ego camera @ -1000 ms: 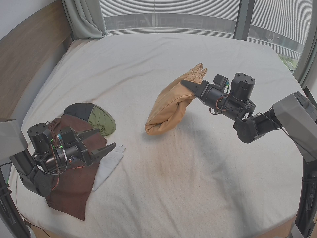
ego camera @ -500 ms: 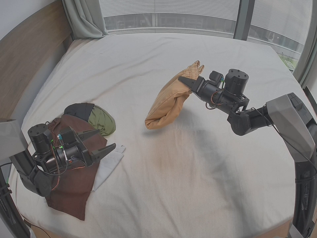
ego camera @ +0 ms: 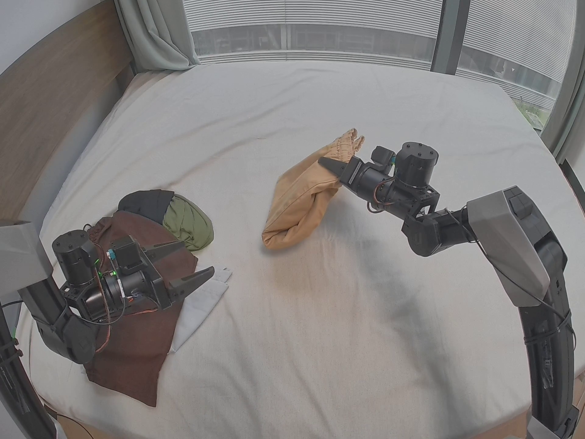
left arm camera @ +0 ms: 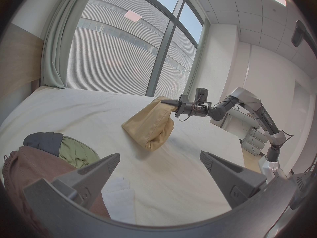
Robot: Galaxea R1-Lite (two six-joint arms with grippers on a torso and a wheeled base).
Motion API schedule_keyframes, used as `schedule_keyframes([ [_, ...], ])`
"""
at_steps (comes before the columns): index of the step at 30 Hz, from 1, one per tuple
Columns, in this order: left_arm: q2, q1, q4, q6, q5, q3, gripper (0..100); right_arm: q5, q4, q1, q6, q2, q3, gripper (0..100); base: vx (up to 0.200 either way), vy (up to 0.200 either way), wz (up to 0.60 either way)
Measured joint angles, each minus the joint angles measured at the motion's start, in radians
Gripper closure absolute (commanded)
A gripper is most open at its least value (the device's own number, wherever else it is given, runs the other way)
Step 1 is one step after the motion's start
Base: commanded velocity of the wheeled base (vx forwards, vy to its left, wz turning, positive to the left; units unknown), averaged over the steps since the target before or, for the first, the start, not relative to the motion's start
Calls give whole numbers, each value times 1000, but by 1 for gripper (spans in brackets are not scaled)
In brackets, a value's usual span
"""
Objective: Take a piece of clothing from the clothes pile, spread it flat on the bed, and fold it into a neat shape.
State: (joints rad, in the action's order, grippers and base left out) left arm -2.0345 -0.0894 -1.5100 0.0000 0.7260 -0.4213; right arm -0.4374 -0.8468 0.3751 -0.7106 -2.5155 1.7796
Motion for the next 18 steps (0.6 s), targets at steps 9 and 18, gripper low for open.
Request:
schedule_keyframes([
  [9,-1,-3,0,-1,0,1,0,4,-36,-36,4,-50,-67,100,0,0,0],
  [18,-1,-7,0,-1,0,1,0,6,-186,-63,11,-55,-232,100,0,0,0],
])
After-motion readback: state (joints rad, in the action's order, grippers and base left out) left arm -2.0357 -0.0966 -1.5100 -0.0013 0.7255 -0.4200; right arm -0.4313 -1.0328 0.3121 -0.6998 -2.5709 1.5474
